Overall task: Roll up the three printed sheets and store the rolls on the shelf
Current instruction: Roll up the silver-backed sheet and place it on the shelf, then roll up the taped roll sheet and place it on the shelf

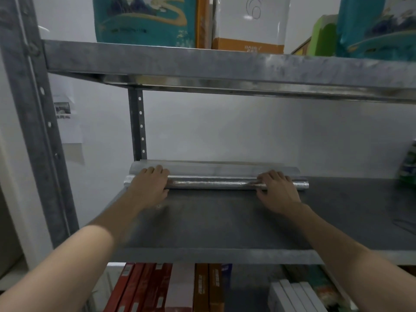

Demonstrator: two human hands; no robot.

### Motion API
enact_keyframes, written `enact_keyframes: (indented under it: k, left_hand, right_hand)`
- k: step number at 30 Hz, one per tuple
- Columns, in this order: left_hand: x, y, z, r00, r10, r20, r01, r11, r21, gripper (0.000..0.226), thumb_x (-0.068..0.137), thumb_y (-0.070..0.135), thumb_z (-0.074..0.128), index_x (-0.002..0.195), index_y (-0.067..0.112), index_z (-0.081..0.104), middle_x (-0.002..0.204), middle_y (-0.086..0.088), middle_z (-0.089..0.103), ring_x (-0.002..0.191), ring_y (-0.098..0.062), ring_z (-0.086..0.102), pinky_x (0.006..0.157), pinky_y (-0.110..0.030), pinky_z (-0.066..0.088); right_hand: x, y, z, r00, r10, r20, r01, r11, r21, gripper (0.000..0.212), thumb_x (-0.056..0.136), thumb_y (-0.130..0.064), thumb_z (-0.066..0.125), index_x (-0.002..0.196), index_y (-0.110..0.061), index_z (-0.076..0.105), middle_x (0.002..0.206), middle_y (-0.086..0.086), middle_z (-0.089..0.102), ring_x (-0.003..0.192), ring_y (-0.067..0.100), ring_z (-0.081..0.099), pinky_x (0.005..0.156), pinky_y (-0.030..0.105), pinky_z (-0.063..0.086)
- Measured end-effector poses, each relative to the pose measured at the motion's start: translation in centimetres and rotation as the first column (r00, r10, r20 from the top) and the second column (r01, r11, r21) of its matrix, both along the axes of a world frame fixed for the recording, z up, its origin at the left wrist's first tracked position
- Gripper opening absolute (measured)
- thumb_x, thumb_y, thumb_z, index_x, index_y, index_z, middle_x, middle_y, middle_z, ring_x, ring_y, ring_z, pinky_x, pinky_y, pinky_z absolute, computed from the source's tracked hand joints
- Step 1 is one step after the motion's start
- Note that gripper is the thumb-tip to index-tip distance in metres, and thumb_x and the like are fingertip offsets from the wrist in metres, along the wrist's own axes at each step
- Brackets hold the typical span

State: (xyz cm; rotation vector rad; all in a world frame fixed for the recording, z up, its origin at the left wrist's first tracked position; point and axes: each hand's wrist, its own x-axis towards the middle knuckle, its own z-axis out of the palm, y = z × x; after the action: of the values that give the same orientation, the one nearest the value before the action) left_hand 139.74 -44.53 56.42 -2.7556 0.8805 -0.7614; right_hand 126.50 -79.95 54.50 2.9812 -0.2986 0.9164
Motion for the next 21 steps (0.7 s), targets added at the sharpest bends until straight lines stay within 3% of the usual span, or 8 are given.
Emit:
enact_keyframes:
  k: [8,14,21]
  left_hand:
    - [-1.1,1.5,-0.1,0.995,-0.098,-0.007,0.096,0.987,-0.131,0.062,0.09,0.063,0.048,0.127,0.013,0.053,0.124,-0.01,0.059,0.109,-0.032,0.059,0.092,-0.042,0.047]
    - [-4.5,2.6,0.1,0.997,-0.07,-0.021,0.067,0.991,-0.117,0.062,0.092,0.063,0.043,0.13,0.014,0.049,0.129,-0.01,0.056,0.112,-0.032,0.057,0.092,-0.041,0.045]
    - [-10.9,3.8,2.6,0.997,-0.063,-0.048,0.055,0.987,-0.153,0.06,0.093,0.065,0.036,0.131,0.019,0.045,0.13,-0.006,0.054,0.11,-0.029,0.056,0.091,-0.039,0.047]
  right_hand:
    - [-2.8,2.2,-0.9,0.995,-0.091,0.028,0.084,0.977,0.195,0.039,0.088,-0.032,0.065,0.124,-0.017,0.061,0.128,0.012,0.059,0.122,0.034,0.051,0.102,0.045,0.038]
    - [-6.0,3.9,-0.8,0.993,-0.115,-0.027,0.118,0.977,0.179,0.043,0.091,-0.036,0.061,0.131,-0.02,0.057,0.133,0.009,0.055,0.13,0.032,0.046,0.106,0.043,0.033]
    - [-11.6,5.5,2.5,0.997,-0.033,0.063,0.024,0.99,0.135,0.038,0.092,-0.036,0.062,0.128,-0.021,0.059,0.131,0.006,0.058,0.126,0.03,0.049,0.103,0.044,0.037]
